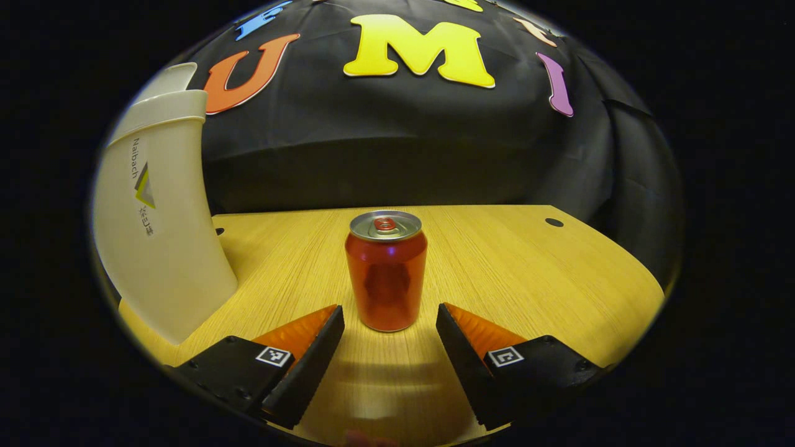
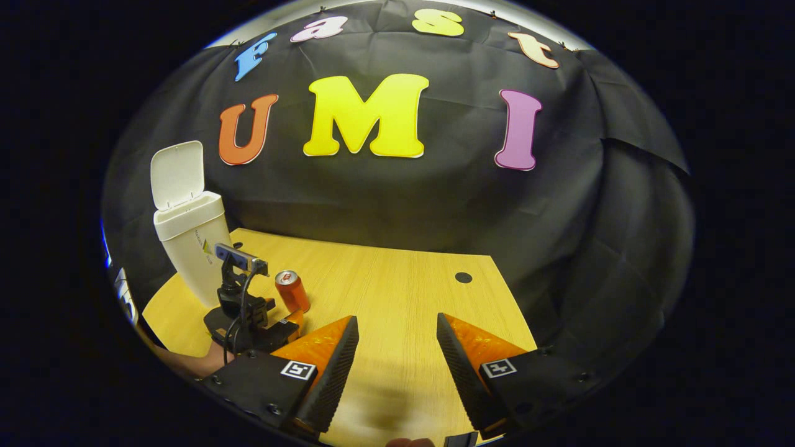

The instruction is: Press the lid of the desktop garbage bin to open it, pick up the crumpled paper on the desktop and throw it into the bin, then pick up the pop can on the desktop and drop it into the bin, and finally close the garbage bin lid.

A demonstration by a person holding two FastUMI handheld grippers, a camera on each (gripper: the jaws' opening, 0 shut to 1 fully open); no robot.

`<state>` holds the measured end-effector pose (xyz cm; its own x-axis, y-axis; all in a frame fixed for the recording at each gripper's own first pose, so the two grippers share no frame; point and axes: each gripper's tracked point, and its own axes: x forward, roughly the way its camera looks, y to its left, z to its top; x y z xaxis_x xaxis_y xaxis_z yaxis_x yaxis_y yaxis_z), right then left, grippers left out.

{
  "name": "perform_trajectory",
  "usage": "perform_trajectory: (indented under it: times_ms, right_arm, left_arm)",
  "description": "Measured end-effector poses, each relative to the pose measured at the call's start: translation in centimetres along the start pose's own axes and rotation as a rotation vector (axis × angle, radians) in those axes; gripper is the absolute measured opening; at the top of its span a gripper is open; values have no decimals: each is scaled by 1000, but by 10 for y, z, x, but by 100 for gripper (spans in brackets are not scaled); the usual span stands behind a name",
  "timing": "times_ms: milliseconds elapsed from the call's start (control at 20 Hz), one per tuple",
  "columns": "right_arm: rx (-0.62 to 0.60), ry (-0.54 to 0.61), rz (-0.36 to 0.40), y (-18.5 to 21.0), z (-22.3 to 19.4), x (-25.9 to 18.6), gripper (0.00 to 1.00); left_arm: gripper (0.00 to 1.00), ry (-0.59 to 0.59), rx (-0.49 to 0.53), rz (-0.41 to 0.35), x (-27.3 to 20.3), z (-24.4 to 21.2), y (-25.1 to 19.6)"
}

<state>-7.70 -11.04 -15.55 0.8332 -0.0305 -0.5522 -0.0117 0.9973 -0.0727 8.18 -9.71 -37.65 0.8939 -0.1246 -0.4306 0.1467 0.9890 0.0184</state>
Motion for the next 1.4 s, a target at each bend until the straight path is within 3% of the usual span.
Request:
perform_trajectory:
  times_ms: [250,700,800,850,900,1000,1050,1100,1400]
  right_arm:
    - [4,7,-8,0,4,5,81]
    - [20,22,0,9,6,13,81]
    - [15,17,5,10,7,11,81]
    - [10,22,12,11,6,10,81]
    - [9,24,18,13,5,9,81]
    - [18,21,17,12,4,7,81]
    - [24,17,15,11,4,5,81]
    - [29,13,15,10,3,3,81]
    - [60,-25,33,14,8,-12,81]
  left_arm:
    - [98,33,8,21,17,1,8]
    - [98,97,57,-17,39,1,2]
    - [90,114,67,-24,40,-3,1]
    - [95,112,63,-36,39,-2,0]
    - [88,117,61,-40,38,-2,-1]
    - [87,125,56,-36,33,-1,1]
    - [93,115,50,-34,27,4,3]
    - [86,96,43,-31,20,13,5]
    - [86,-37,15,-16,-34,95,18]
